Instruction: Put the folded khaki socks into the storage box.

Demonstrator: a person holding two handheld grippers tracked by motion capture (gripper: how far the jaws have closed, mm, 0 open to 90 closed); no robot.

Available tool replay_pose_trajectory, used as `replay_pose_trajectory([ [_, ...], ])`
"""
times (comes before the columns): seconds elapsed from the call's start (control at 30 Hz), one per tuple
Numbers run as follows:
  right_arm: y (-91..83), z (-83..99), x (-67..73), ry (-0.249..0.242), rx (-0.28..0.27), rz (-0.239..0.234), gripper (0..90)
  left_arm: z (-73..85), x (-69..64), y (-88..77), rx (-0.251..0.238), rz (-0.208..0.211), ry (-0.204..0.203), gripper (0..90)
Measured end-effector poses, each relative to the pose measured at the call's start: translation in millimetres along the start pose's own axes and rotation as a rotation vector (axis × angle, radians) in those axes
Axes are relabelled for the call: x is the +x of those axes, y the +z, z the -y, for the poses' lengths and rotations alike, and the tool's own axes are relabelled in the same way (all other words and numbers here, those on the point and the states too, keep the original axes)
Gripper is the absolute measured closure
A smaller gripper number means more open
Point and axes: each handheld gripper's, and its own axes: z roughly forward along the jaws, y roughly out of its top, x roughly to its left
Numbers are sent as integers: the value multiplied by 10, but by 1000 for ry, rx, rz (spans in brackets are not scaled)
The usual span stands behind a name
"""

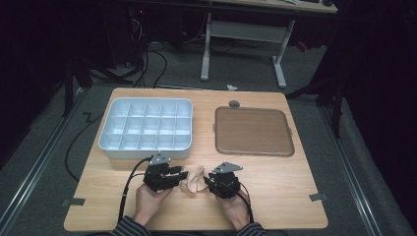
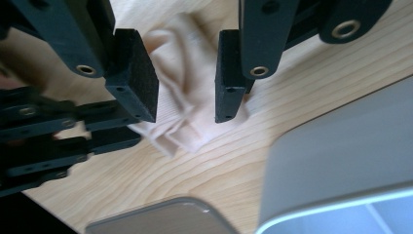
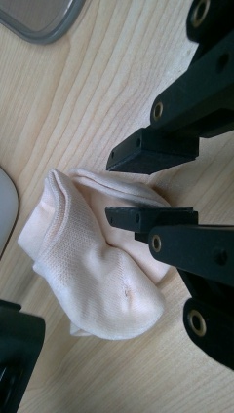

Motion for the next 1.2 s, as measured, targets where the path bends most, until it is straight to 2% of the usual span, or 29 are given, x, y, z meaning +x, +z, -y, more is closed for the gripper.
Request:
replay_pose_trajectory([
  [0.1,-38,-2,11,-2,-5,1,733,34,34,55,33,-40,4,611],
  [0.33,-63,-11,12,-6,-5,1,734,94,41,197,84,-75,3,531],
  [0.47,-67,-13,26,-10,-10,5,733,114,0,242,82,-96,16,459],
  [0.53,-82,-20,64,-37,-17,27,728,124,-27,258,85,-107,29,443],
  [0.67,-124,-71,146,-59,-42,14,716,132,-42,281,95,-116,26,433],
  [0.87,-134,-184,274,-70,-70,-17,650,128,-64,292,101,-132,40,410],
  [1.0,-85,-265,334,-57,-75,-9,579,128,-82,295,107,-144,45,397],
  [1.2,41,-367,393,-40,-53,35,486,131,-96,296,111,-156,54,388],
])
